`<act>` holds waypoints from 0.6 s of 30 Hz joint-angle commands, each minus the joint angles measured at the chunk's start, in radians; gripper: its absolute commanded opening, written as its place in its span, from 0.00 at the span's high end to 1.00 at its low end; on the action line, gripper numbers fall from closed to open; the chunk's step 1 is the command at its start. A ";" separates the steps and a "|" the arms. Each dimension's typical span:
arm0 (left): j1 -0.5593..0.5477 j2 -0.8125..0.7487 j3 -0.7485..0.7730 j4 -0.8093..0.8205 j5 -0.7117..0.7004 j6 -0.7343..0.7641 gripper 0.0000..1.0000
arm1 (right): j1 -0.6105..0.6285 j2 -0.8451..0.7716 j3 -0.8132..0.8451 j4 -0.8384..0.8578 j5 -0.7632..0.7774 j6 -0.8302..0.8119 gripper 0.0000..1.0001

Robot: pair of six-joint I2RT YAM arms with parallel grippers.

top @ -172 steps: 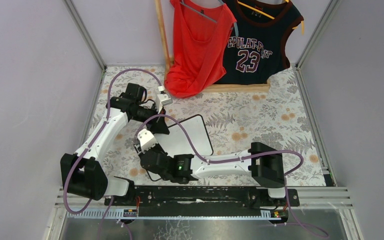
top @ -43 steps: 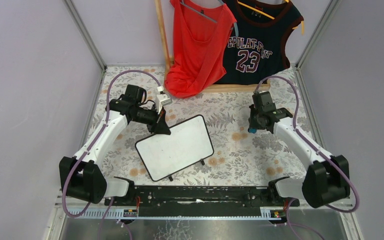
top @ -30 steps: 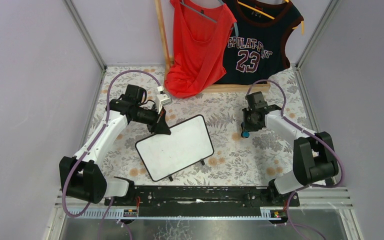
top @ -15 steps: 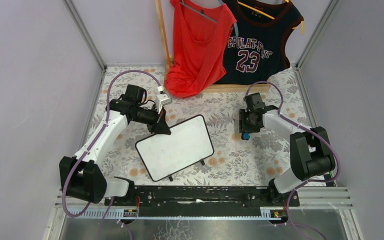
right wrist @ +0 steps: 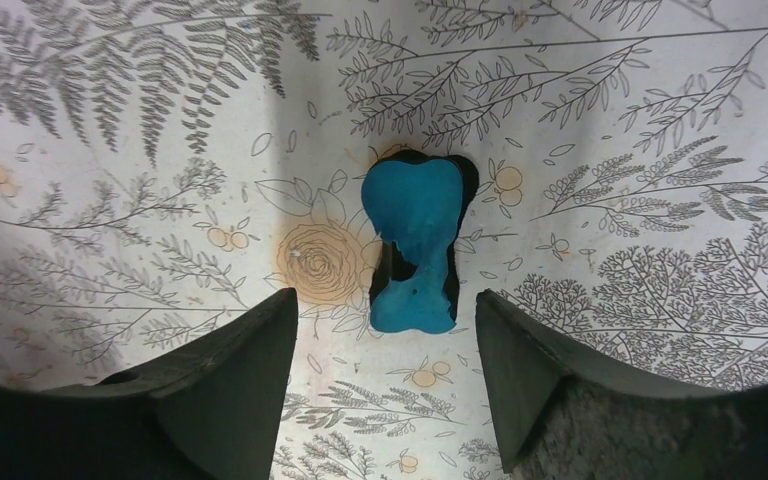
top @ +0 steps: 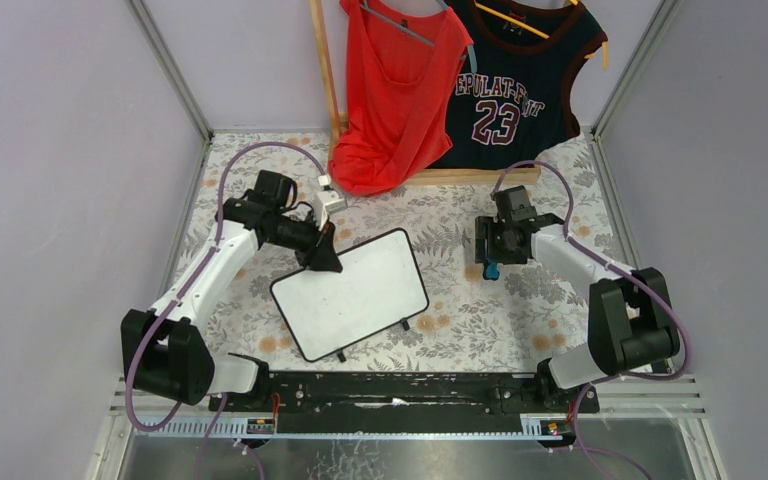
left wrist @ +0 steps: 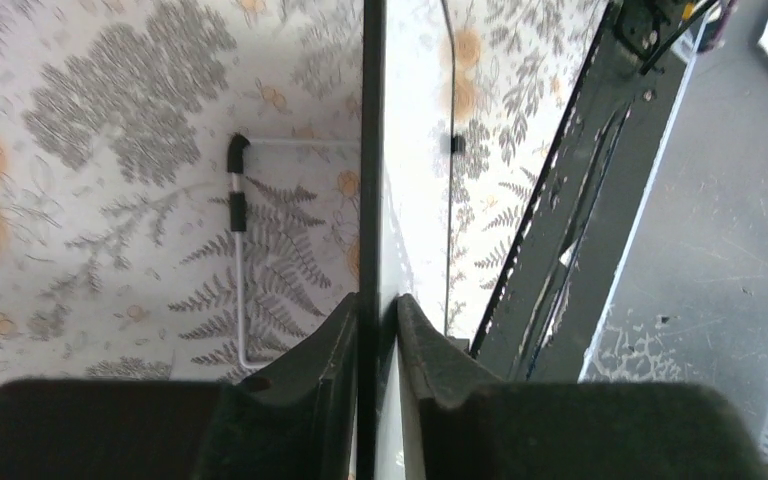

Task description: Erase the whiteboard

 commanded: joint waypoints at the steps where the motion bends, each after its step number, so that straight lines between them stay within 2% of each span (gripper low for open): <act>1: -0.038 0.044 -0.049 -0.098 -0.118 0.036 0.78 | -0.004 -0.074 0.005 0.000 0.020 0.004 0.28; 6: -0.038 0.043 -0.026 -0.102 -0.112 0.028 0.60 | -0.005 -0.083 0.000 -0.010 0.031 0.000 0.28; 9: -0.038 0.044 -0.005 -0.124 -0.098 0.029 0.54 | -0.004 -0.086 -0.005 -0.007 0.029 0.002 0.28; 18: -0.038 0.034 0.078 -0.183 -0.019 0.028 0.48 | -0.004 -0.089 -0.011 -0.004 0.027 0.005 0.28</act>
